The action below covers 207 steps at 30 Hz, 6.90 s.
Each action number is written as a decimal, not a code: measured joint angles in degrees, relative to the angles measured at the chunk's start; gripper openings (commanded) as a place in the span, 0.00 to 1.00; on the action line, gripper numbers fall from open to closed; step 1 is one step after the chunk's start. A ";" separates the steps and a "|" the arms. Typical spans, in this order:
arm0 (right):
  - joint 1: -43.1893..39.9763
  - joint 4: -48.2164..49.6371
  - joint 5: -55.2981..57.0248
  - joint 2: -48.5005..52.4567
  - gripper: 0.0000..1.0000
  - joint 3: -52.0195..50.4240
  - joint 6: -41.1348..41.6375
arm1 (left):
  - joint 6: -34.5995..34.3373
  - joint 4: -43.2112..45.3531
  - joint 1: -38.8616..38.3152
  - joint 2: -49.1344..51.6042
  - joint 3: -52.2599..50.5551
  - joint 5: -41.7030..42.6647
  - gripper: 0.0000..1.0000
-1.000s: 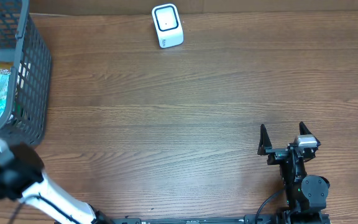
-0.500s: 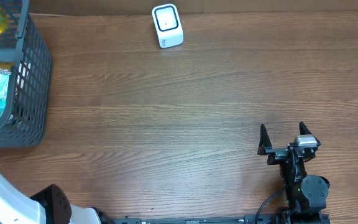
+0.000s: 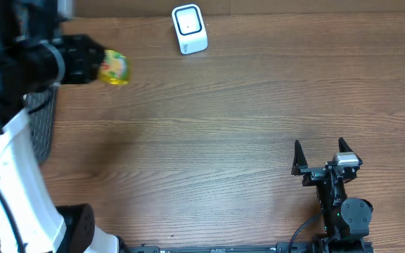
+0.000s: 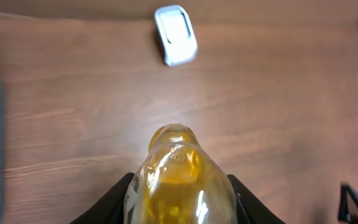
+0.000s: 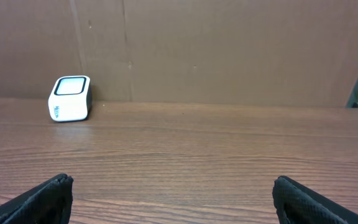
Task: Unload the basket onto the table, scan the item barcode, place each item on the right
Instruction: 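Carry the bottle toward the scanner and set it upright on the table, then return the left gripper to the basket and grasp the green-lidded jar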
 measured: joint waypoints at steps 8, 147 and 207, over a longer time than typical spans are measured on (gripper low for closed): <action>0.00 0.02 0.00 0.00 1.00 0.00 -0.02 | -0.98 2.05 -13.55 2.84 -9.97 -4.94 0.39; 0.00 -0.02 0.00 0.00 1.00 0.00 0.00 | -26.80 44.13 -34.01 -13.66 -49.57 -34.47 0.99; 0.00 0.00 0.02 0.00 1.00 0.00 0.00 | -7.93 42.40 37.92 -5.16 -49.31 -27.43 1.00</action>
